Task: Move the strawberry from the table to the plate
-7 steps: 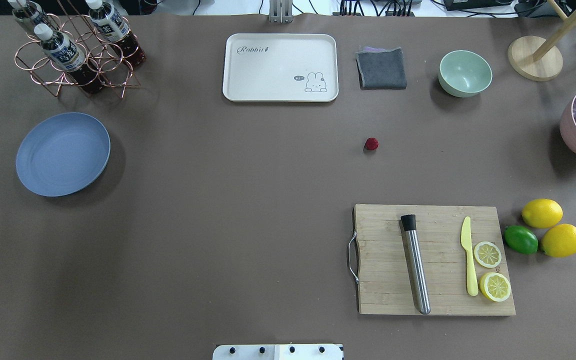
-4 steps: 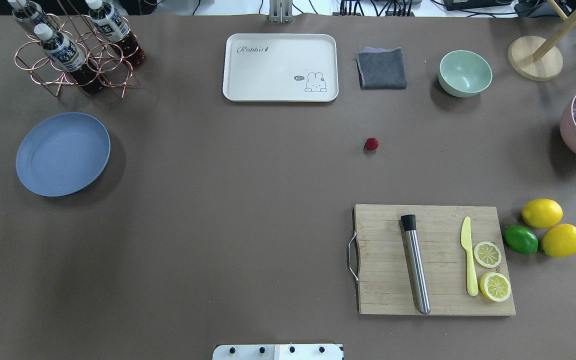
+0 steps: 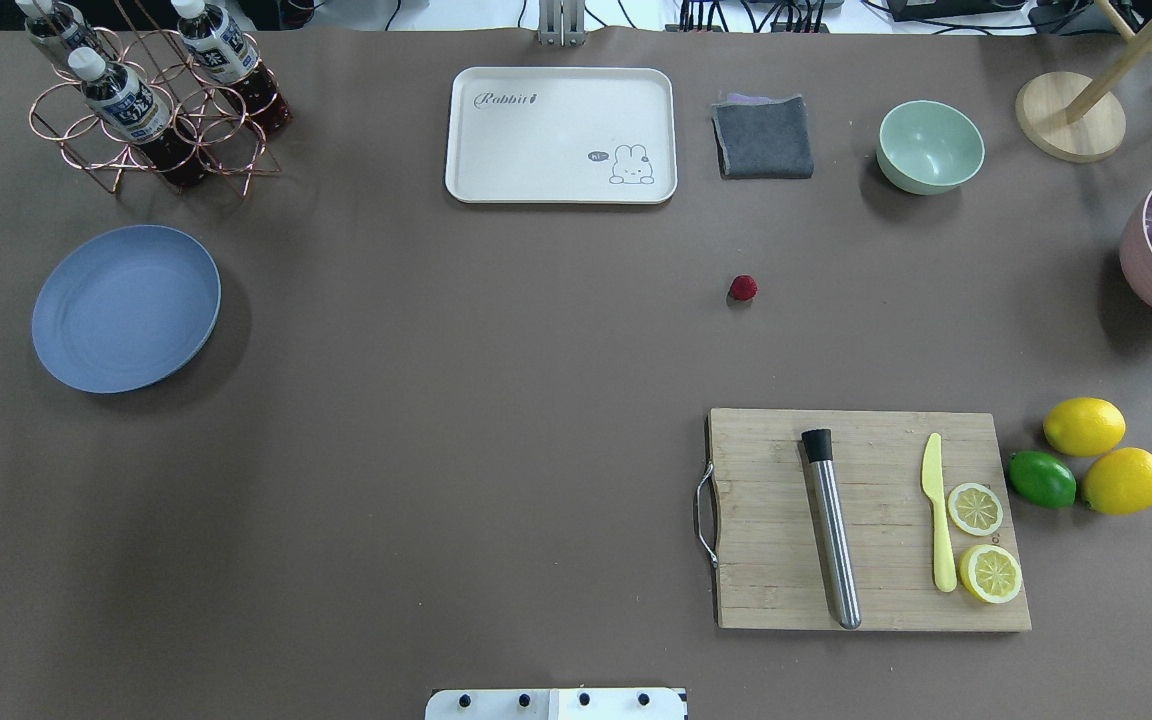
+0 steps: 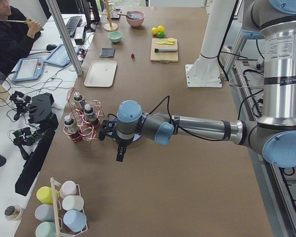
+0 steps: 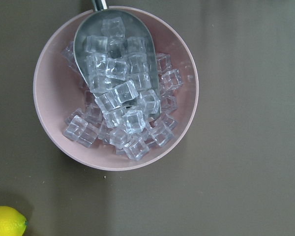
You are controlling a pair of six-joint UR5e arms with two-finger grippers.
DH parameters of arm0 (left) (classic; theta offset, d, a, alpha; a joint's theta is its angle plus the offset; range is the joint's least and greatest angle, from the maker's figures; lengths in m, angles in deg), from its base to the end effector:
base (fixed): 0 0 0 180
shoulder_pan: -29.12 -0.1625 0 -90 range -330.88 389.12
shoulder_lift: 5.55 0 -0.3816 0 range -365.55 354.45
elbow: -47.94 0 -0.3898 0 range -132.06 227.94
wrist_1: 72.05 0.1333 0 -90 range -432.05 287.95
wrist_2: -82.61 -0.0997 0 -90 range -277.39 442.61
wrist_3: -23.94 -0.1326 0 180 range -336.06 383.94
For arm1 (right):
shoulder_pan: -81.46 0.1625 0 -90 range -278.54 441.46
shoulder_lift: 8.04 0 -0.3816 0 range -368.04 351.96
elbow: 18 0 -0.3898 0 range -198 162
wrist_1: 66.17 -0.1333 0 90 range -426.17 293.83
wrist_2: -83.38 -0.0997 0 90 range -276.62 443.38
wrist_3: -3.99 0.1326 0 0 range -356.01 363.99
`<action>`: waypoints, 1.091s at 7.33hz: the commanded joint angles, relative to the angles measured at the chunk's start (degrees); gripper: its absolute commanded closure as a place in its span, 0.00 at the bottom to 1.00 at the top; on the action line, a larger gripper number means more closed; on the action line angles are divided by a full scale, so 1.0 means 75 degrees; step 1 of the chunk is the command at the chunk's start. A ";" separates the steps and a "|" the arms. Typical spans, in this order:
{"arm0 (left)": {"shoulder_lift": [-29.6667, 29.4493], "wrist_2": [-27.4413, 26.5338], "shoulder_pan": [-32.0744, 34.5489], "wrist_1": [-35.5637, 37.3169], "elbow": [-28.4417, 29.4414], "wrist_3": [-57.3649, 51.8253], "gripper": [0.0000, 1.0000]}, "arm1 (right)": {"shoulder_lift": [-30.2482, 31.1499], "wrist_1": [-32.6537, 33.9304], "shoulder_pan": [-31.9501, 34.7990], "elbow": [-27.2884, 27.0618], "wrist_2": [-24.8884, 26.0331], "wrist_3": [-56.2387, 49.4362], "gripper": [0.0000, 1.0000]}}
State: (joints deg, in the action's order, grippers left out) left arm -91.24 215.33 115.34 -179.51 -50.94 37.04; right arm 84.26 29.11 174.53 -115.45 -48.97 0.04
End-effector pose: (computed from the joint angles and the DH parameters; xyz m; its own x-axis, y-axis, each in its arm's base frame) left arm -0.0110 -0.4906 0.5649 0.7115 0.0848 -0.6975 0.1028 0.9694 0.2228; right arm 0.0692 -0.4694 0.6070 0.7398 -0.0278 0.6722 -0.0026 0.9990 0.0441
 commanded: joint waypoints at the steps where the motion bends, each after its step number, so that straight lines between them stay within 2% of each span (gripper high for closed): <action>1: -0.0001 0.0000 0.0000 -0.0027 0.0012 -0.0013 0.02 | 0.0021 -0.0002 0.0000 -0.0072 -0.0013 -0.0001 0.00; 3: -0.0048 0.0000 -0.0442 -0.1111 0.0361 0.0312 0.02 | 0.0009 0.0010 0.0000 -0.0166 -0.0258 0.0023 0.00; 5: -0.0736 -0.0023 -0.1436 -0.1898 0.0550 0.2496 0.02 | 0.0021 -0.0002 0.0000 -0.0178 -0.0505 -0.0012 0.00; 6: -0.0960 -0.0070 -0.1917 -0.2633 0.1004 0.3029 0.02 | 0.0032 -0.0199 0.0000 -0.0155 -0.0750 -0.0001 0.00; 8: -0.1312 -0.0082 -0.2260 -0.4531 0.2466 0.3535 0.02 | 0.0418 -0.1110 0.0000 -0.0108 -0.0962 0.0023 0.00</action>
State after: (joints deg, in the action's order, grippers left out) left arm -99.24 214.83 100.55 -204.91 -38.85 60.19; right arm 85.83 24.92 174.53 -116.44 -54.94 0.10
